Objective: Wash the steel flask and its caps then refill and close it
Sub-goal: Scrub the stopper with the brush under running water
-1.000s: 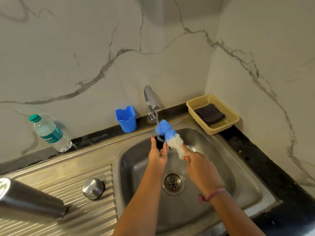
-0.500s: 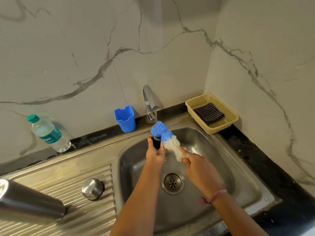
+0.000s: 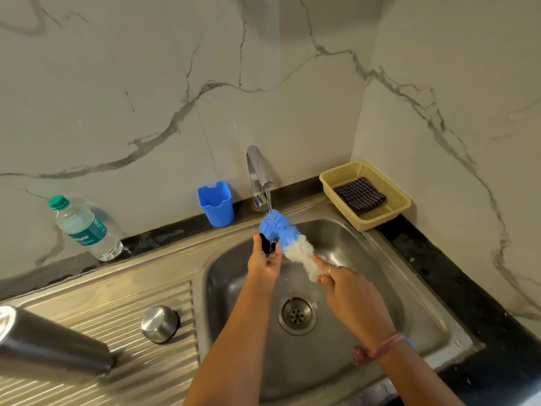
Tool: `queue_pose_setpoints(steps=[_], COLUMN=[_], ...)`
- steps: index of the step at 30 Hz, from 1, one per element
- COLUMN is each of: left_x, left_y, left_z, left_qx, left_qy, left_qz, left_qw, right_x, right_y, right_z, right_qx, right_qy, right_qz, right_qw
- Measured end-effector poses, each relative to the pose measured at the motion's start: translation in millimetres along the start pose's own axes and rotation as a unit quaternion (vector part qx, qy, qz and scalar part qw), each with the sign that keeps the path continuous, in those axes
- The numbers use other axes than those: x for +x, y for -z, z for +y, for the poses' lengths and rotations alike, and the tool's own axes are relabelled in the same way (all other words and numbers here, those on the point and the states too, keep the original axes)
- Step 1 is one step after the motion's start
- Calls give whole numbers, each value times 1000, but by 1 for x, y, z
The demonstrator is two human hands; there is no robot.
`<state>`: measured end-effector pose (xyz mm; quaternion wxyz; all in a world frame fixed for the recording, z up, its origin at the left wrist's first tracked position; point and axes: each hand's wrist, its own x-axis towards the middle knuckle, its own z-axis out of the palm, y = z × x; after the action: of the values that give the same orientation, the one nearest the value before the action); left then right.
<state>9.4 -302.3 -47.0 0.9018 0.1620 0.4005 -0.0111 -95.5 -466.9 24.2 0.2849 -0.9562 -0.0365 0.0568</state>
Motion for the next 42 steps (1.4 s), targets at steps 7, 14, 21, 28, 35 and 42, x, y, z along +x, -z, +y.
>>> queue_pose_setpoints(steps=[7,14,21,28,35,42], left_x=[-5,-9,-16,-12,-8,-8], left_y=[3,6,4,9,11,12], left_z=[-11,0,1,1,3,4], left_qx=[47,81,93,116,107,85], left_qy=[6,-6,-6,-12,-11,10], left_qz=[-22,-73,-110,-128,-131,-144], left_qw=[999,994,990,985,986,986], right_x=[15,18,11,14,15,17], right_y=[5,21,21,18,18,8], right_z=[-6,5,-4,-7,-7,0], right_qx=[-1,-17,-25,-29,-27,-32], right_qy=[-28,-28,13,19,1,-26], right_qz=[-11,-10,2,1,3,14], right_qw=[1000,999,1000,999,1000,999])
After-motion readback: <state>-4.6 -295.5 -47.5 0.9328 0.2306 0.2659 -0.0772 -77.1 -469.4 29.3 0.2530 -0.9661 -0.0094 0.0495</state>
